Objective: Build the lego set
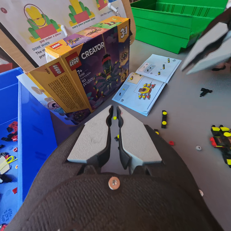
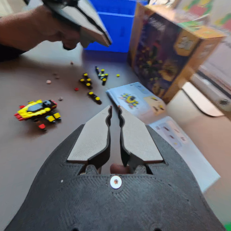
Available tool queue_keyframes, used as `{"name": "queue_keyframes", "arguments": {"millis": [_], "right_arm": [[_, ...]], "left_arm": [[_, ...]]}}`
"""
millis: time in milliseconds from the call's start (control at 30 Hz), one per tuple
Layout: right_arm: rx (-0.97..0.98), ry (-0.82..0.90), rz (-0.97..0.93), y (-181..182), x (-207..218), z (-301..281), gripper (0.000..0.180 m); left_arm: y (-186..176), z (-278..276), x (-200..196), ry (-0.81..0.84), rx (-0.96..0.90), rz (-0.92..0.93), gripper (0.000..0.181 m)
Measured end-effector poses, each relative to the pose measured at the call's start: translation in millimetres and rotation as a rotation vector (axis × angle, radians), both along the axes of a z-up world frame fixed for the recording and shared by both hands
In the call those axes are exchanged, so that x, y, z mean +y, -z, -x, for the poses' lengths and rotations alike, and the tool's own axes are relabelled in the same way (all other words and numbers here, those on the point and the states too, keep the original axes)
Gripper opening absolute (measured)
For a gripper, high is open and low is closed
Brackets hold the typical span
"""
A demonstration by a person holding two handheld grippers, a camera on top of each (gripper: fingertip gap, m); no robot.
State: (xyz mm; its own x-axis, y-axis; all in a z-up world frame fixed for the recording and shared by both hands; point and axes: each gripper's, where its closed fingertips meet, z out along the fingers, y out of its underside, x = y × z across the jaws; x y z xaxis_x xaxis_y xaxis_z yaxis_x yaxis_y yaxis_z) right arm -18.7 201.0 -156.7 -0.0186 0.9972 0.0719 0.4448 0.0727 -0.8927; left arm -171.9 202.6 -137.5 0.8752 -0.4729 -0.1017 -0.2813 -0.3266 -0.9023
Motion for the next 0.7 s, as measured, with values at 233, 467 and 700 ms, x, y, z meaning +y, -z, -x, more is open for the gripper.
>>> {"name": "queue_keyframes", "arguments": {"millis": [233,467,700], "right_arm": [[-0.036,-0.130,-0.106,-21.7,-64.7,66.8,0.000],[-0.068,-0.098,-0.081,-8.8,-64.6,76.4,0.000],[0.081,-0.060,0.039,-44.3,-54.1,85.1,0.000]], "left_arm": [[7.4,9.0,5.9,-0.050,0.012,0.011,0.003],[2.3,20.3,6.2,-0.086,-0.003,0.009,0.004],[-1.2,22.5,6.0,-0.096,-0.001,-0.005,0.005]]}}
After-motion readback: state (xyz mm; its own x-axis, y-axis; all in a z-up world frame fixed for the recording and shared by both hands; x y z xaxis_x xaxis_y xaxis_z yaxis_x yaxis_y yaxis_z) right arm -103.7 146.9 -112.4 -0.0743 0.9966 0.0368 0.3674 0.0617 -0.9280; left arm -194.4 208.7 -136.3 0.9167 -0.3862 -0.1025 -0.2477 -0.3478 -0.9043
